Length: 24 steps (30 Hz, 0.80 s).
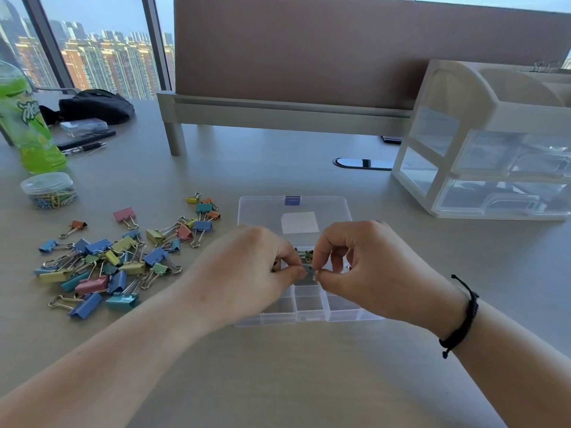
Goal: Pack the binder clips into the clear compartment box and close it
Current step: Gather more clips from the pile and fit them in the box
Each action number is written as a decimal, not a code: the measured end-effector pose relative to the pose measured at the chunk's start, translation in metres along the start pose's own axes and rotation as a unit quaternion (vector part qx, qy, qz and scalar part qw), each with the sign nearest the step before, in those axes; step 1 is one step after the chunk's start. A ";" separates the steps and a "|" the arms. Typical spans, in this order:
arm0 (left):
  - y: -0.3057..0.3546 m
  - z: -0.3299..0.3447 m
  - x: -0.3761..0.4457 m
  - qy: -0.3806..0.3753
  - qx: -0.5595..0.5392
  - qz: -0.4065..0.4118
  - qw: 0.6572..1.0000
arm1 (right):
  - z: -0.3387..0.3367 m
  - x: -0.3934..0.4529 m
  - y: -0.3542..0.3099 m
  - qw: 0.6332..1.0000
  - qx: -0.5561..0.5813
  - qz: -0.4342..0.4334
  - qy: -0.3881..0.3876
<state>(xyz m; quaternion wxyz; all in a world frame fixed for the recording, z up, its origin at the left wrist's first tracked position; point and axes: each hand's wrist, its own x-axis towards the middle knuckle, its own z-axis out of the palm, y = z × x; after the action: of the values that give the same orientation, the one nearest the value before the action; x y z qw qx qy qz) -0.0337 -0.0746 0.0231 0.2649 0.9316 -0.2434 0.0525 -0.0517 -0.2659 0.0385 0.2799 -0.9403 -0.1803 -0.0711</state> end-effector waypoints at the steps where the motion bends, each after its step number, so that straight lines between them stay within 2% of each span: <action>1: 0.000 0.001 0.000 0.010 0.000 -0.009 1.000 | 0.000 0.000 0.000 1.000 -0.004 0.004 -0.012; 7: 0.002 0.009 0.000 0.053 -0.012 -0.060 0.997 | 0.003 -0.003 -0.003 0.995 -0.049 -0.001 -0.085; 11: 0.003 0.011 0.001 0.056 -0.008 -0.070 0.996 | 0.004 -0.004 -0.005 0.988 -0.100 -0.007 -0.120; 19: 0.001 0.003 0.008 0.042 -0.117 -0.088 0.988 | 0.004 -0.005 -0.007 0.984 -0.124 -0.011 -0.125; 24: -0.001 0.006 0.008 0.036 -0.093 -0.085 0.991 | 0.005 -0.004 -0.006 0.986 -0.114 -0.012 -0.118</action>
<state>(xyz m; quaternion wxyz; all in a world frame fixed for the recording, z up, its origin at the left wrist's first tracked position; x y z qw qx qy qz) -0.0270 -0.0804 0.0196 0.3623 0.9178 -0.1574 0.0400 -0.0576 -0.2594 0.0366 0.1471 -0.9655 -0.2142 0.0174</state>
